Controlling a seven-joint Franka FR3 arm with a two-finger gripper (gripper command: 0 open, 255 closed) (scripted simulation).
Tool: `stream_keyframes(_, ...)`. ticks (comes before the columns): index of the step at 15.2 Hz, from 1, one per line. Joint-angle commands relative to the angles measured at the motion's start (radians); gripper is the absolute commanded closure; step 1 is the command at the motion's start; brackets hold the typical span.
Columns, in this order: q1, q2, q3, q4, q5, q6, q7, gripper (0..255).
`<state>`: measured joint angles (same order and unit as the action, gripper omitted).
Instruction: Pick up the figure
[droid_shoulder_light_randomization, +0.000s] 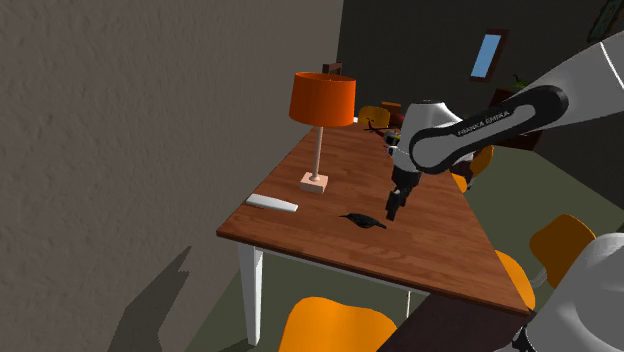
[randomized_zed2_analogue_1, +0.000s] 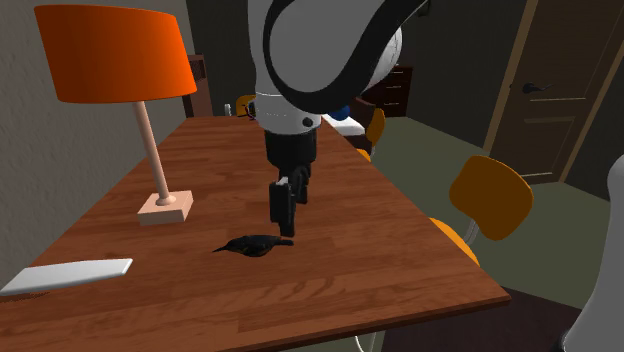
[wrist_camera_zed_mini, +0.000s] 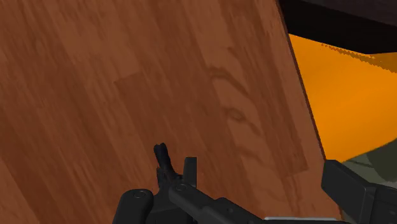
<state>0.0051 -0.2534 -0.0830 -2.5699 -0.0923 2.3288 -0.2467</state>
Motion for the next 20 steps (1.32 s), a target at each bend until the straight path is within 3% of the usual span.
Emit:
stream_keyframes(1,-0.006,0.074,-0.013,0.015,-0.013,0.086,-0.032,0)
stream_keyframes(12,-0.028,0.508,-0.025,0.239,-0.03,0.427,-0.161,0)
stream_keyframes(20,-0.031,0.62,-0.024,0.257,-0.033,0.525,-0.156,0)
